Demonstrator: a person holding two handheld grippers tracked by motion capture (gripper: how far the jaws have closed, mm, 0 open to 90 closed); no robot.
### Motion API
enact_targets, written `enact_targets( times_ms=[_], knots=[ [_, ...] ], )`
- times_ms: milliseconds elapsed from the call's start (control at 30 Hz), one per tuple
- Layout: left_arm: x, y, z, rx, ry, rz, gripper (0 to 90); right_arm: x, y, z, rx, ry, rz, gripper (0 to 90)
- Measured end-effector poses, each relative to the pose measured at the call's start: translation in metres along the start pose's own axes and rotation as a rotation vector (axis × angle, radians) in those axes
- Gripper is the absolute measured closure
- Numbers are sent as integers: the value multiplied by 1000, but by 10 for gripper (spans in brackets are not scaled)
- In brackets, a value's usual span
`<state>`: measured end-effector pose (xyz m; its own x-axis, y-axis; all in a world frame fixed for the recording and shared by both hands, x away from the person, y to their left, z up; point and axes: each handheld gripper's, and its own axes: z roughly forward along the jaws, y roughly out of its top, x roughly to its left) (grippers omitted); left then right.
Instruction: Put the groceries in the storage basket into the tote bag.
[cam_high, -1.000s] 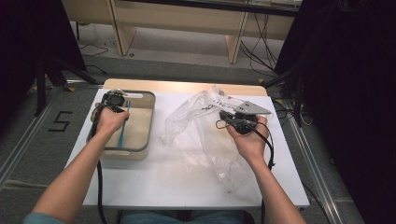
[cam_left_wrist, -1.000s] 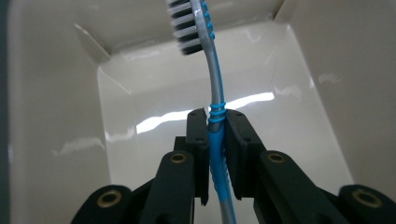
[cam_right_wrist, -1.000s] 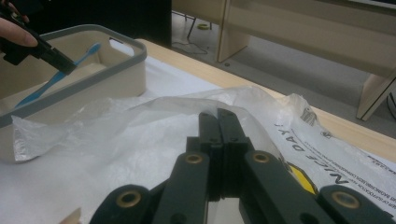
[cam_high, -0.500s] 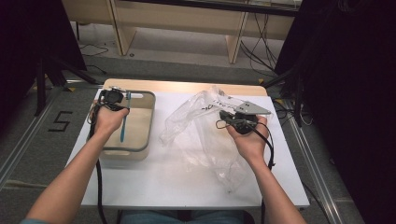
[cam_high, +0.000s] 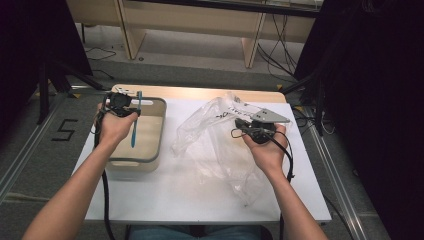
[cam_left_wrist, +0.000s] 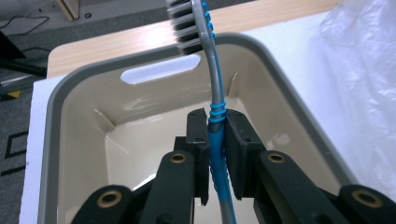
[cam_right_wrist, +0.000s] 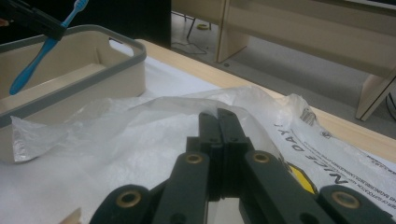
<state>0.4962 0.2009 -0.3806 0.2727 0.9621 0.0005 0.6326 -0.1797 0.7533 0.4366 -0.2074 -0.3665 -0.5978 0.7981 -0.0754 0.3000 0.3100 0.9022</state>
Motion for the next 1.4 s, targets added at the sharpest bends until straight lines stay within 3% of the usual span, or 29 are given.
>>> enact_targets(
  times_ms=[433,933,1400],
  knots=[
    [-25,13,-31,-99,-85,36,801,1,0,0,0,3,-2,900],
    [-51,13,-48,-131,-177,75,801,0,0,0,-3,1,0,900],
    [-85,10,-62,-156,-266,143,801,0,0,-1,-2,4,1,900]
  ],
)
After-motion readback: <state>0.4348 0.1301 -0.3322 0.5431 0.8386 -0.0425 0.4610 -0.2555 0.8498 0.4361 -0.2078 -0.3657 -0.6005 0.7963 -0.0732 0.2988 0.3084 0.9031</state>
